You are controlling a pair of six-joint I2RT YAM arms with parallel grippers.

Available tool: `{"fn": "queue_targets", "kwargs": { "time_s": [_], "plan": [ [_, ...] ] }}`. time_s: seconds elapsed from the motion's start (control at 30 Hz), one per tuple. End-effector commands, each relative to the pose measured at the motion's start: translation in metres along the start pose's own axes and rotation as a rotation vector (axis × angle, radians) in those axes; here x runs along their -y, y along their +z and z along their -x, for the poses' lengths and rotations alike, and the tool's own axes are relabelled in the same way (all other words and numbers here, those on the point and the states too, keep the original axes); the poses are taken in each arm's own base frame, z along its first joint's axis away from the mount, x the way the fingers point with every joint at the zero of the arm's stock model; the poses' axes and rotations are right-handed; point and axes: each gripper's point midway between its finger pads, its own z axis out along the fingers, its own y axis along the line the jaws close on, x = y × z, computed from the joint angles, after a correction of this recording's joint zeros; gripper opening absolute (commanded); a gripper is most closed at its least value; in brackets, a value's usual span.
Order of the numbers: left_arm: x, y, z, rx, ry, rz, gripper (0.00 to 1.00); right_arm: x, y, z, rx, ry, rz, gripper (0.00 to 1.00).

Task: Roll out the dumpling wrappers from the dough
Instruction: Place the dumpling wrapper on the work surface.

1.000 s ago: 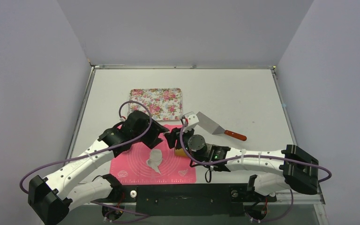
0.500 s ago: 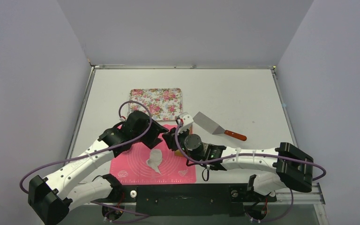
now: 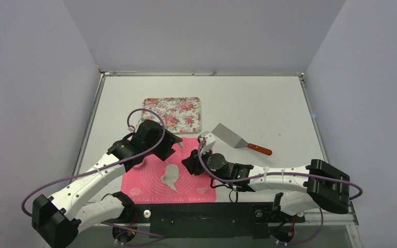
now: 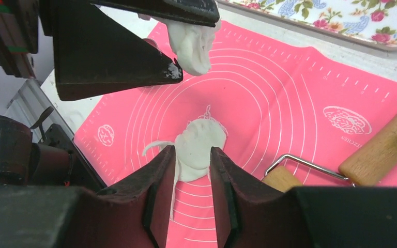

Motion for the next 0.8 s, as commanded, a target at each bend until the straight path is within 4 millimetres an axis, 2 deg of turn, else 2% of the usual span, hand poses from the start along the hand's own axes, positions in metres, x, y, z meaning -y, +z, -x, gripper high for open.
{"fn": "queue_targets", "kwargs": {
  "time_s": [0.0, 0.17, 0.3, 0.43, 0.53, 0.67, 0.77],
  "plan": [
    [0.017, -0.002, 0.003, -0.003, 0.017, -0.071, 0.55, -0.006, -0.009, 0.042, 0.111, 0.089, 0.017, 0.34],
    [0.012, 0.000, -0.005, -0.043, -0.013, -0.071, 0.55, 0.000, -0.020, 0.089, 0.267, 0.135, -0.012, 0.42],
    [0.013, 0.000, -0.013, -0.090, -0.074, -0.078, 0.55, -0.004, -0.016, 0.110, 0.320, 0.099, -0.036, 0.42],
    [0.012, -0.002, -0.014, -0.103, -0.114, -0.056, 0.55, -0.008, 0.000, 0.107, 0.290, 0.067, -0.050, 0.42],
    [0.012, -0.006, -0.011, -0.089, -0.126, -0.048, 0.55, -0.008, 0.003, 0.104, 0.285, 0.060, -0.060, 0.41],
    [0.015, -0.010, -0.014, -0.107, -0.148, -0.065, 0.55, -0.004, 0.009, 0.090, 0.241, 0.033, -0.095, 0.40],
    [0.012, -0.010, -0.016, -0.121, -0.184, -0.057, 0.55, -0.009, 0.008, 0.083, 0.234, 0.004, -0.093, 0.40]
  ]
}}
